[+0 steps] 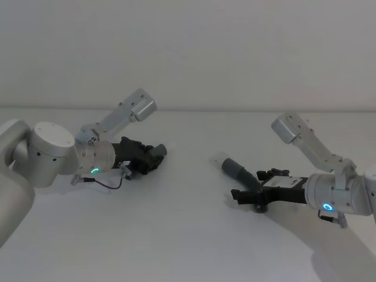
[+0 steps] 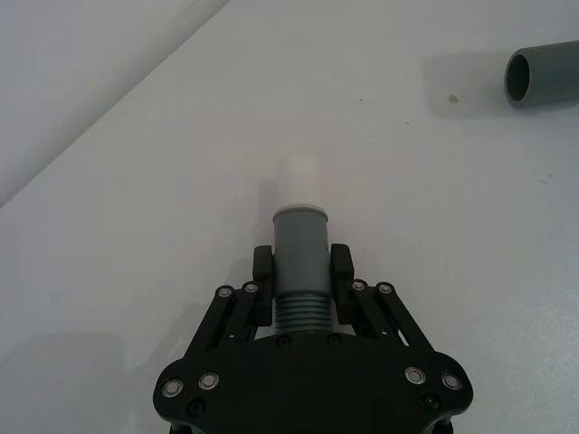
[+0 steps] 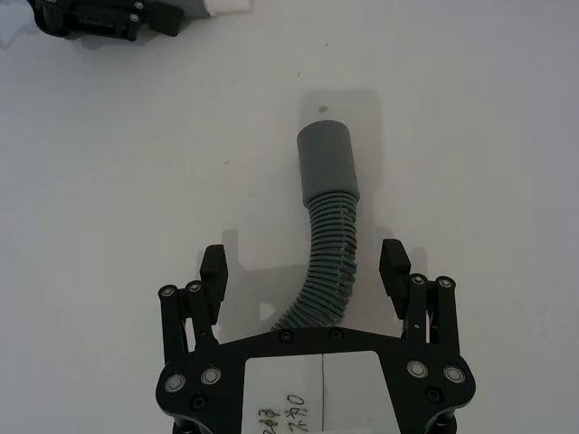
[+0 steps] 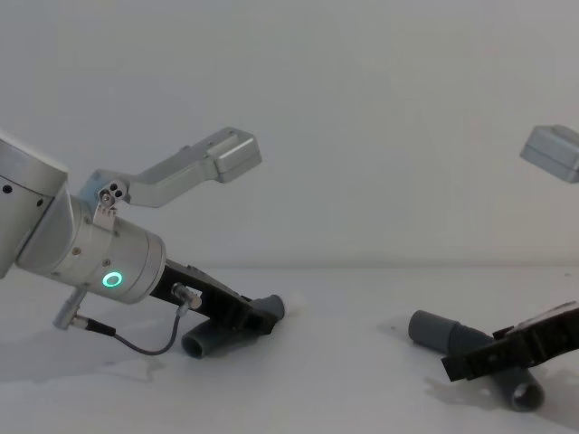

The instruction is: Use both hands to pick up one end of the pipe from the table, align the ends, and insert them.

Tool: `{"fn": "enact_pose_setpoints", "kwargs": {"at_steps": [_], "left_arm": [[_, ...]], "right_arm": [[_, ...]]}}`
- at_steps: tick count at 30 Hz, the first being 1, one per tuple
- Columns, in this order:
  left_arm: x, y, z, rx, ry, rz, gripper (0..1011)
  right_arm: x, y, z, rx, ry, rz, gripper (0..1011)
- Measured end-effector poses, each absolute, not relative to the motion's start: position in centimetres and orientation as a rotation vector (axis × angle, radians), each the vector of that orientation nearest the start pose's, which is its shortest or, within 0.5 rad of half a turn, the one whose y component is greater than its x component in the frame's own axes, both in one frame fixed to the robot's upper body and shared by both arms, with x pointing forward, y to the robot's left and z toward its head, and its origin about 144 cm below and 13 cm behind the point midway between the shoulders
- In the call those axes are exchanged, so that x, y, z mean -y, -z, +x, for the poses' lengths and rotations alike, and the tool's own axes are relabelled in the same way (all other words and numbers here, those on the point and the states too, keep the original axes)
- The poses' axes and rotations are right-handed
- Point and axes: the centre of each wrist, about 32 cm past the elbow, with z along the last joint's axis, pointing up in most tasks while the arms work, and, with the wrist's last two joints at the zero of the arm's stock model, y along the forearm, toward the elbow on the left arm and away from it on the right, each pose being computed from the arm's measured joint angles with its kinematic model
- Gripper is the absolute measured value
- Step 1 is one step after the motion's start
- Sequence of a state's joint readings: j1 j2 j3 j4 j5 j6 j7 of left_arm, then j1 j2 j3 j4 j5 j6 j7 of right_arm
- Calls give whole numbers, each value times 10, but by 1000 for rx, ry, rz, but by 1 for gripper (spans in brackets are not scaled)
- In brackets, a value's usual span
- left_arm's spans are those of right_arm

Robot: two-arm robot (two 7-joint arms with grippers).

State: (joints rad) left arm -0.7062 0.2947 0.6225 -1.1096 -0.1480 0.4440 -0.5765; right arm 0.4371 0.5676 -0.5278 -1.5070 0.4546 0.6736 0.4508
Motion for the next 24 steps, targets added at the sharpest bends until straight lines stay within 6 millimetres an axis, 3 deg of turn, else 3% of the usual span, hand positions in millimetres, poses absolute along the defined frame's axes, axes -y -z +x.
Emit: {"fn": "enact_pose_setpoints", "kwargs": {"at_steps": [5, 10, 15, 17, 24], "left_arm": [[-195, -1233, 616, -38, -702, 605, 365], [-195, -1233, 616, -38, -702, 605, 365], [-195, -1233, 616, -38, -702, 605, 365], [-195, -1233, 616, -38, -702, 605, 365], [-195, -1233, 616, -38, -702, 605, 365]], "right_arm": [[261, -1230, 538, -292, 780, -589, 992], [261, -1229, 538, -294, 779, -589, 874], [260, -1229, 538, -295, 779, -589, 716], [260, -1229, 538, -295, 779, -589, 697], [260, -1228, 538, -296, 778, -589, 433]]}}
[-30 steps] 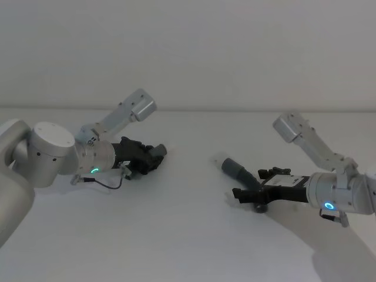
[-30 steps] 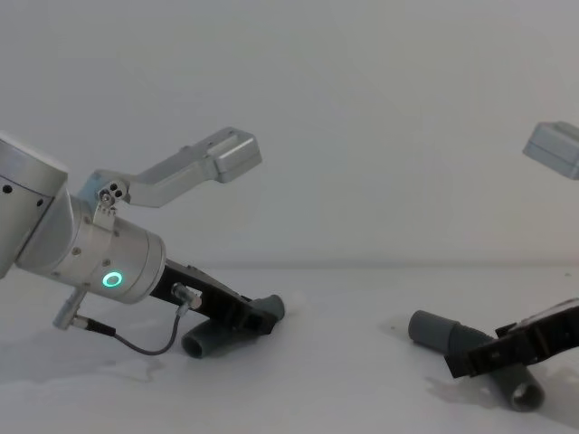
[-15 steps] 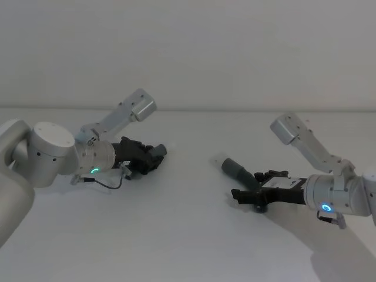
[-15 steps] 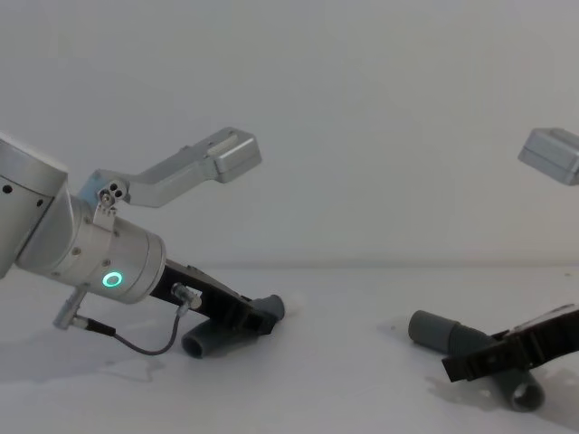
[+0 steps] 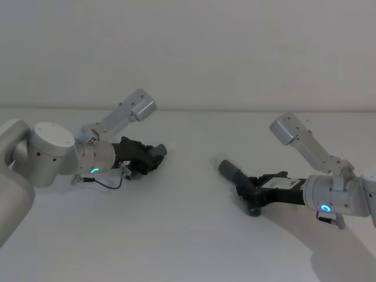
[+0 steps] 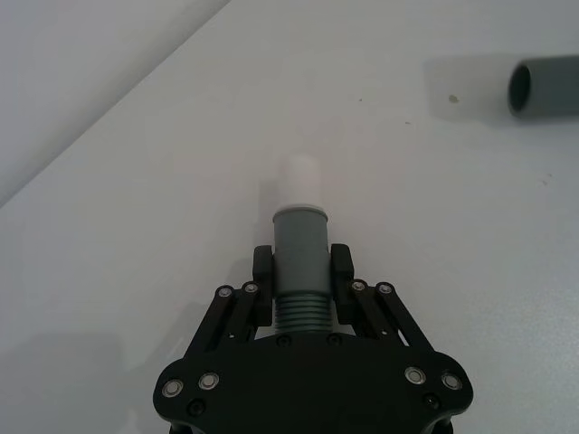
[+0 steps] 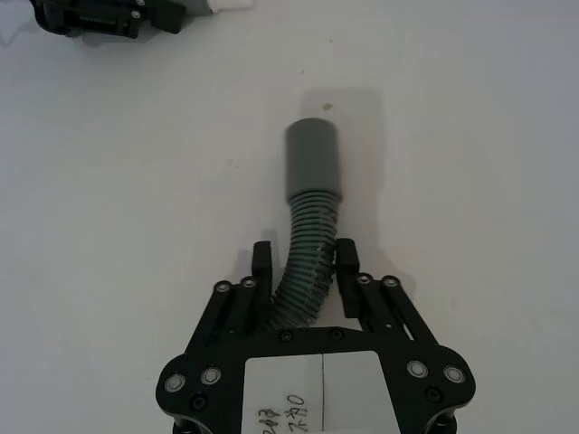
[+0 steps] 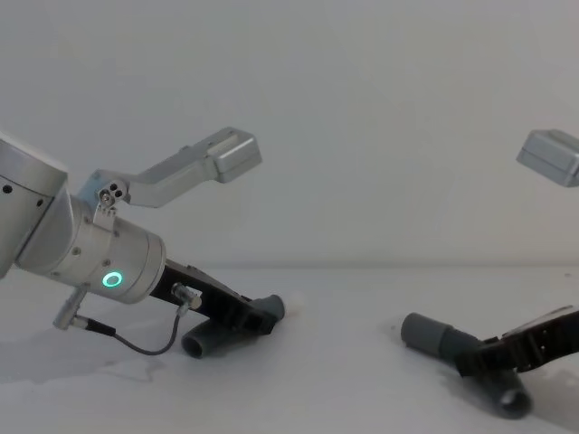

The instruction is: Use both hands to pick up one end of the pipe from the table, align the ends, and insert them.

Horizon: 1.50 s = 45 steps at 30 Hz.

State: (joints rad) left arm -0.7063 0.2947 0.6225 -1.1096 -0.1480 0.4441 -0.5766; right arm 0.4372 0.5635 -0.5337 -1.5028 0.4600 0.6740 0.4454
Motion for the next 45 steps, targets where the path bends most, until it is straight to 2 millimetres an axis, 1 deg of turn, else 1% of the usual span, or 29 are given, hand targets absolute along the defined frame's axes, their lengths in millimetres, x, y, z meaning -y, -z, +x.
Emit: {"fn": "enact_pose_setpoints", "kwargs": {"at_steps": [2, 3, 4, 6, 28, 37, 45], "left_arm": [[-195, -1233, 616, -38, -702, 605, 365], [-195, -1233, 616, -38, -702, 605, 365], [-195, -1233, 616, -38, -702, 605, 365], [-195, -1233, 616, -38, -702, 605, 365], [-194, -1233, 616, -37, -702, 605, 365], [-190, -1235, 615, -9, -699, 613, 365], [-182, -1246, 612, 66, -696, 606, 365]], "right_arm": [[260, -1228, 538, -296, 778, -589, 398], [260, -1228, 538, -297, 778, -589, 342], [260, -1228, 538, -297, 778, -589, 315], [260, -1228, 538, -297, 778, -589, 282], [260, -1228, 537, -296, 777, -587, 283], [261, -1232, 535, -258, 779, -554, 283], [265, -1241, 532, -188, 784, -501, 283]]}}
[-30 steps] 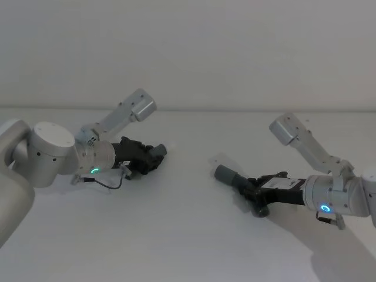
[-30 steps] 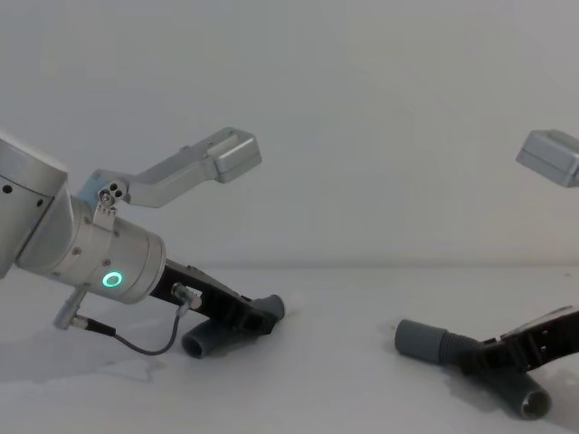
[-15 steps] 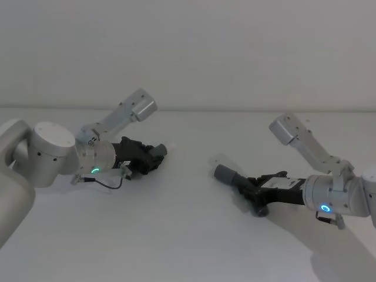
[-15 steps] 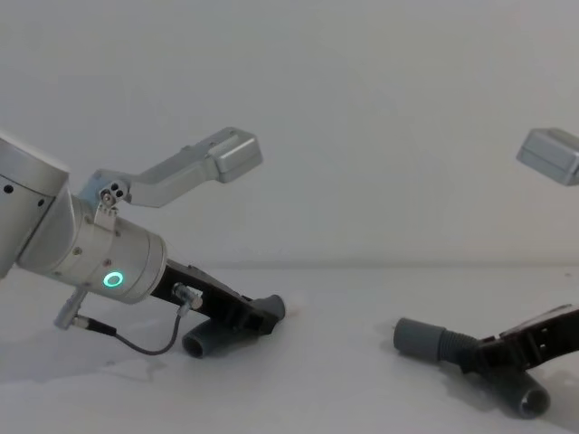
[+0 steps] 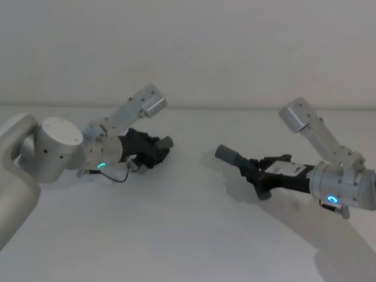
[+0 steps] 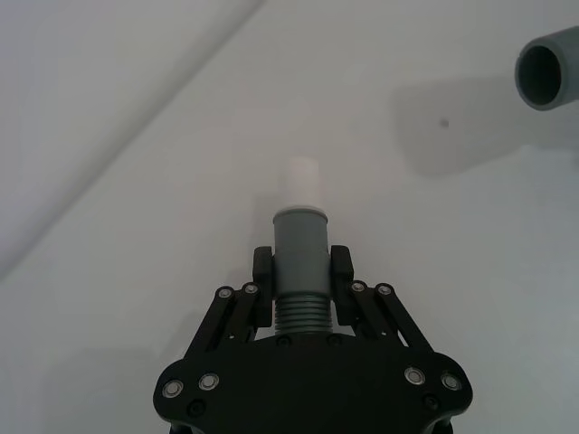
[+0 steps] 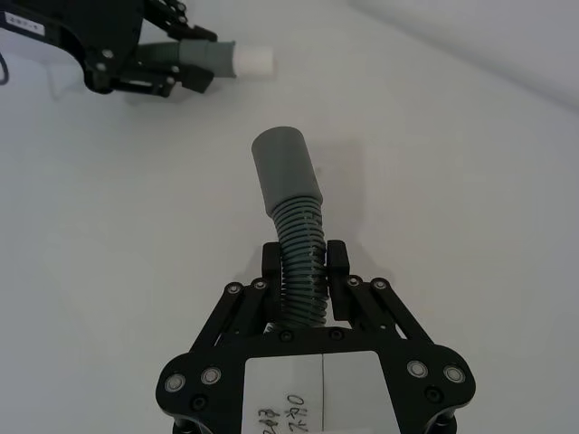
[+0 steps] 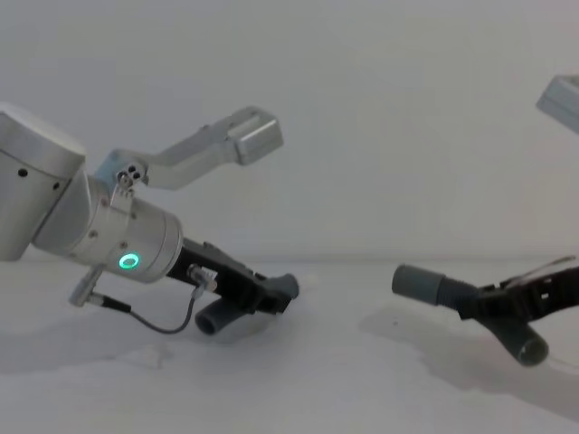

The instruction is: Use both hands to pick up one end of the pipe from the table, align the ends, and insert them.

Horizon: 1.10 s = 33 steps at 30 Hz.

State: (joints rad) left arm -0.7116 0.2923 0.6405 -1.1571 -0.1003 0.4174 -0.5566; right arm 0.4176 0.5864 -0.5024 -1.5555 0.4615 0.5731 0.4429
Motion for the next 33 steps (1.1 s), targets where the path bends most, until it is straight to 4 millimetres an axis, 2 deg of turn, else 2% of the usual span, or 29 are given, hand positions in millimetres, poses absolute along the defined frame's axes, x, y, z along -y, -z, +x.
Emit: {"fn": "enact_pose_setpoints", "kwargs": {"at_steps": [11, 33], "left_arm": [[-180, -1266, 608, 164, -660, 572, 365], [-205, -1290, 613, 280, -472, 565, 365]], "right_arm": [[279, -1254, 532, -101, 727, -460, 283], [328, -1264, 538, 69, 584, -541, 283]]}}
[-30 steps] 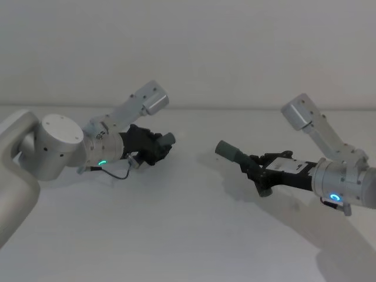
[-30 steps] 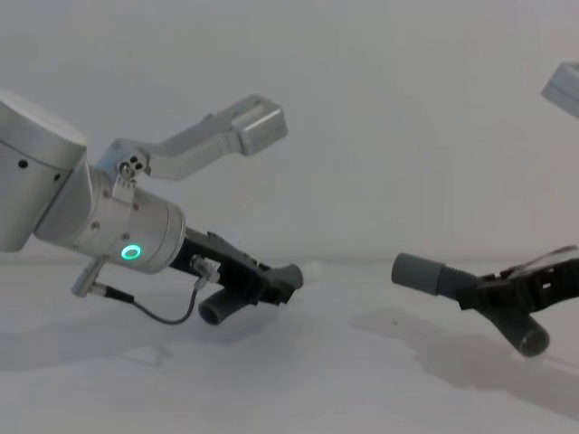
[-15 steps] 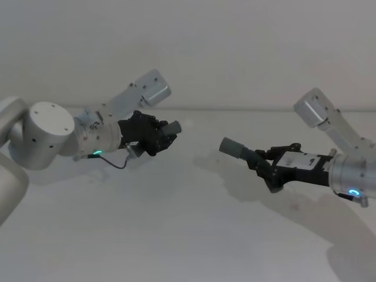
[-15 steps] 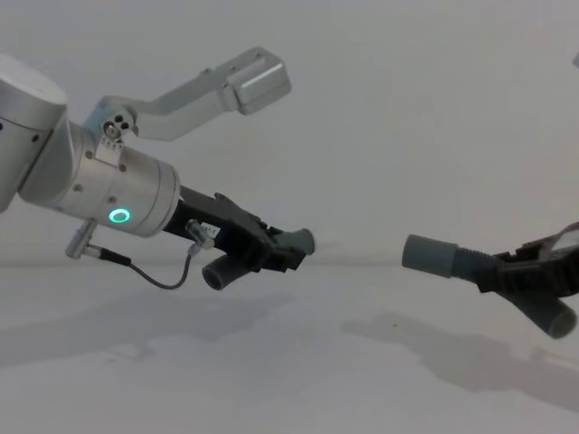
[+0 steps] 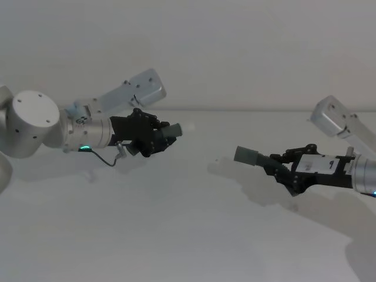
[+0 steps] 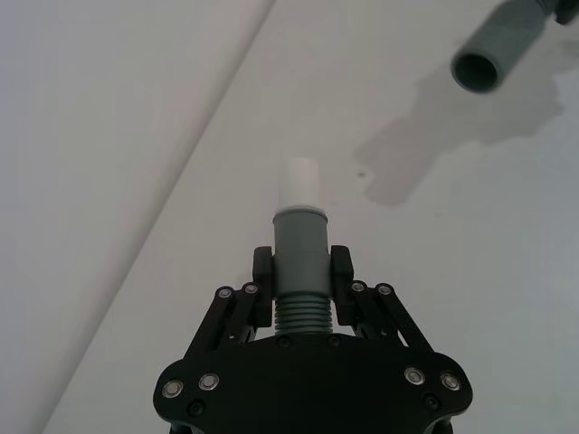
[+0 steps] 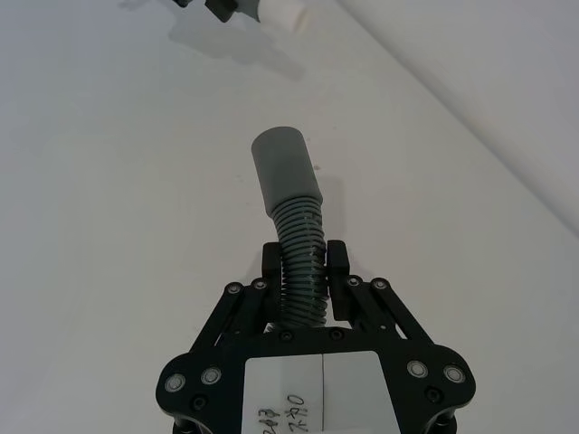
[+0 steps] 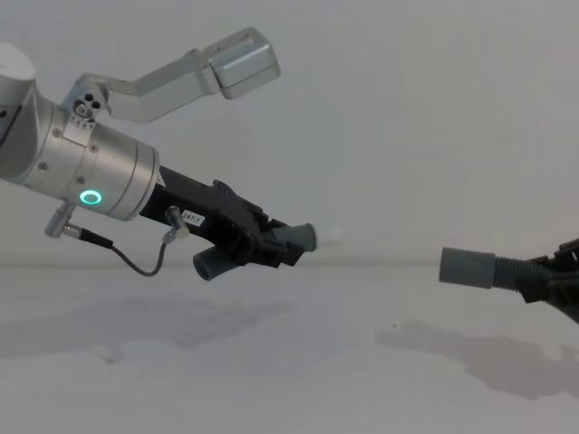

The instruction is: Use both hands to pick up one end of the pipe from the table, align the ends, and insert them.

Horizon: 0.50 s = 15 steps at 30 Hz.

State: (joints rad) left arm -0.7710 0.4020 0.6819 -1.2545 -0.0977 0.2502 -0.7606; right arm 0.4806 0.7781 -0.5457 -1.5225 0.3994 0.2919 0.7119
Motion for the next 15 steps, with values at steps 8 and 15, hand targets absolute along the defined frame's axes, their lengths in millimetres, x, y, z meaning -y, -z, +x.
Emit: {"fn": "enact_pose_setpoints", "kwargs": {"at_steps": [8, 15], "left_arm": [[-211, -1297, 617, 306, -382, 588, 365], [-212, -1301, 619, 323, -318, 607, 365]], "right_arm": [[339, -1266, 539, 126, 563, -537, 283], [340, -1266, 539, 152, 547, -533, 283]]}}
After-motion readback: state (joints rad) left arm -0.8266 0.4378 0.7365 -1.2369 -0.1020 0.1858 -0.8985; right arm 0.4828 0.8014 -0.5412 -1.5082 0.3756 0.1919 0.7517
